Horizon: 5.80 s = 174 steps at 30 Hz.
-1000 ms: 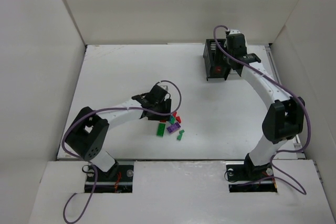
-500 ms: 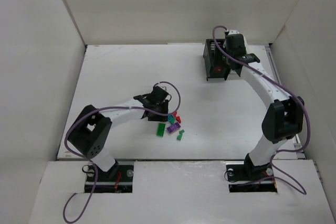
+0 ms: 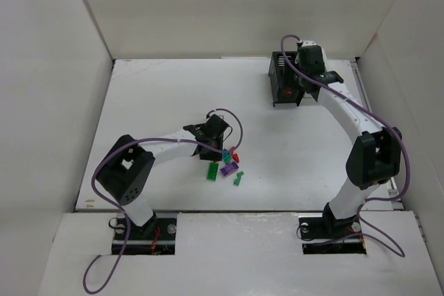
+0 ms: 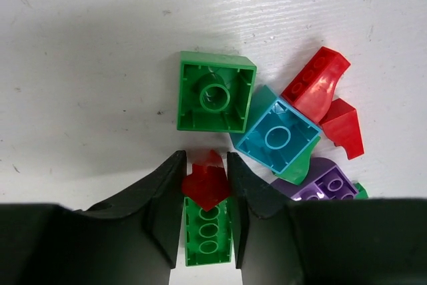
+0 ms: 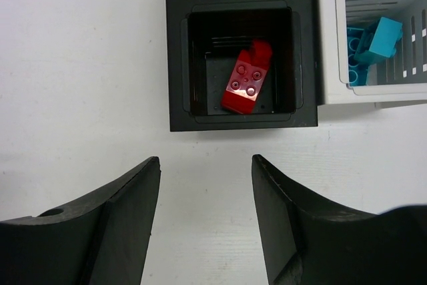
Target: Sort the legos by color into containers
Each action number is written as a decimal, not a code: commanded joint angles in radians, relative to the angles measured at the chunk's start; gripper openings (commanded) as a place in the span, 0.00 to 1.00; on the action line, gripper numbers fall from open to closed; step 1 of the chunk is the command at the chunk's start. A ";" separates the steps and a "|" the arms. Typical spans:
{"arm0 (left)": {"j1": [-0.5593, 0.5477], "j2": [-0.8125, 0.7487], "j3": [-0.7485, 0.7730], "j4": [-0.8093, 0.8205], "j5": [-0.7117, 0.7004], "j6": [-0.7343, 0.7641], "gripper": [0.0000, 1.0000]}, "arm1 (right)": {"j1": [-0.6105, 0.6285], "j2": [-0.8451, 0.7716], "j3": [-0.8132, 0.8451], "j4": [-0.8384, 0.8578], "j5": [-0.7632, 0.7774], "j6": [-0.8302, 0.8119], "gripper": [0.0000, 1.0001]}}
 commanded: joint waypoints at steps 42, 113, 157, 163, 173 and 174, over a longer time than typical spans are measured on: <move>0.038 0.837 1.531 0.598 0.236 0.050 0.05 | -0.186 -0.673 -0.453 0.177 0.139 0.513 0.66; 0.172 -0.841 -0.191 -0.181 -0.280 -0.317 1.00 | 0.629 0.106 -0.238 -0.029 0.040 0.124 0.60; 0.172 -0.861 -0.182 -0.181 -0.271 -0.317 1.00 | 0.658 0.135 -0.305 0.016 0.058 0.249 0.27; 0.172 -0.852 -0.173 -0.181 -0.271 -0.308 1.00 | 0.658 0.058 -0.293 0.007 0.080 0.249 0.22; 0.172 -0.771 -0.182 -0.022 -0.165 -0.253 1.00 | 0.381 -0.098 -0.132 -0.032 0.080 0.184 0.21; 0.172 -0.759 -0.182 -0.011 -0.156 -0.242 1.00 | 0.350 -0.098 -0.111 -0.032 0.080 0.183 0.21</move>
